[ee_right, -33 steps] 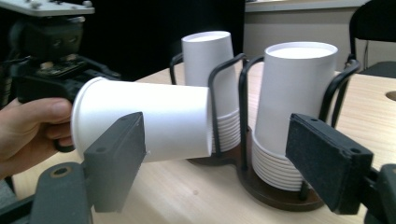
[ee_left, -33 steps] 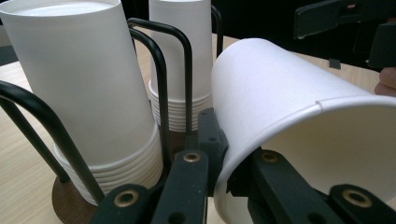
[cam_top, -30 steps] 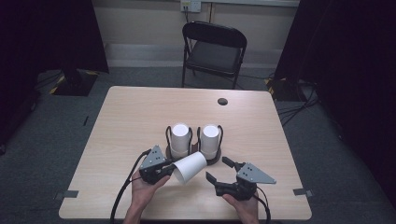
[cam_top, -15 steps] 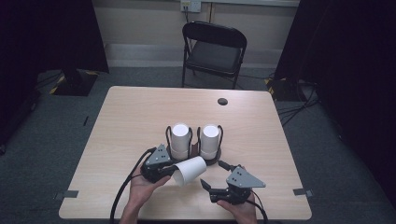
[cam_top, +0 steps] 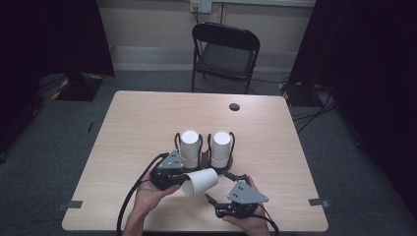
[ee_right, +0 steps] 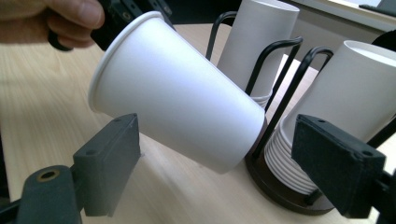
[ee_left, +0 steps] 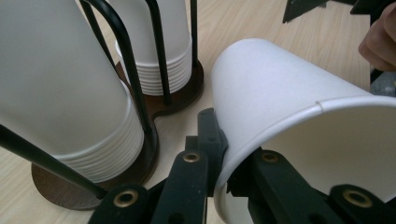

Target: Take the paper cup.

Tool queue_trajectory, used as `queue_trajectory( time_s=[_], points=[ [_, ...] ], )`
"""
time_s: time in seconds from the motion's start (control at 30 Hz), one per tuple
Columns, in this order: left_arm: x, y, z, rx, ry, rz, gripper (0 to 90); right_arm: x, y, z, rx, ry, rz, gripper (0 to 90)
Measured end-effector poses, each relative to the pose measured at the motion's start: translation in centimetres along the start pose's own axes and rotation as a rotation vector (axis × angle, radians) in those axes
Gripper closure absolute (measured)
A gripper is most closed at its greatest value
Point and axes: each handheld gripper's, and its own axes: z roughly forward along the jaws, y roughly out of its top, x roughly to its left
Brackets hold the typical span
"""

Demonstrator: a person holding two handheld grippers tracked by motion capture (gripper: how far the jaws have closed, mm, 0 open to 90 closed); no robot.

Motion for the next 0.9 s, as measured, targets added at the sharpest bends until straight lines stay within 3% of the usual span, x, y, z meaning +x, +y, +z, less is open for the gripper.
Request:
queue_trajectory(
  time_s=[0.17, 0.3, 0.57, 0.8, 0.9],
  points=[
    [0.1, 0.2, 0.2, 0.032, -0.012, -0.006, 87.2, 0.5, 0.2, 0.4, 0.02, 0.022, -0.035, 15.8],
    [-0.3, 0.4, 0.6, 0.087, -0.027, 0.025, 87.3, 1.0, 0.4, 1.0, 0.032, 0.065, -0.068, 16.3],
    [-0.3, 0.8, 0.6, 0.115, -0.043, -0.008, 87.5, 1.7, 0.7, 1.7, 0.079, 0.073, -0.176, 15.1],
    [-0.1, 0.9, 0.9, 0.137, -0.055, -0.019, 87.9, 1.9, 0.6, 2.3, 0.087, 0.085, -0.212, 13.3],
    [0.1, 0.8, 1.2, 0.149, -0.057, -0.027, 87.9, 2.2, 0.8, 2.8, 0.096, 0.092, -0.249, 12.1]
  ],
)
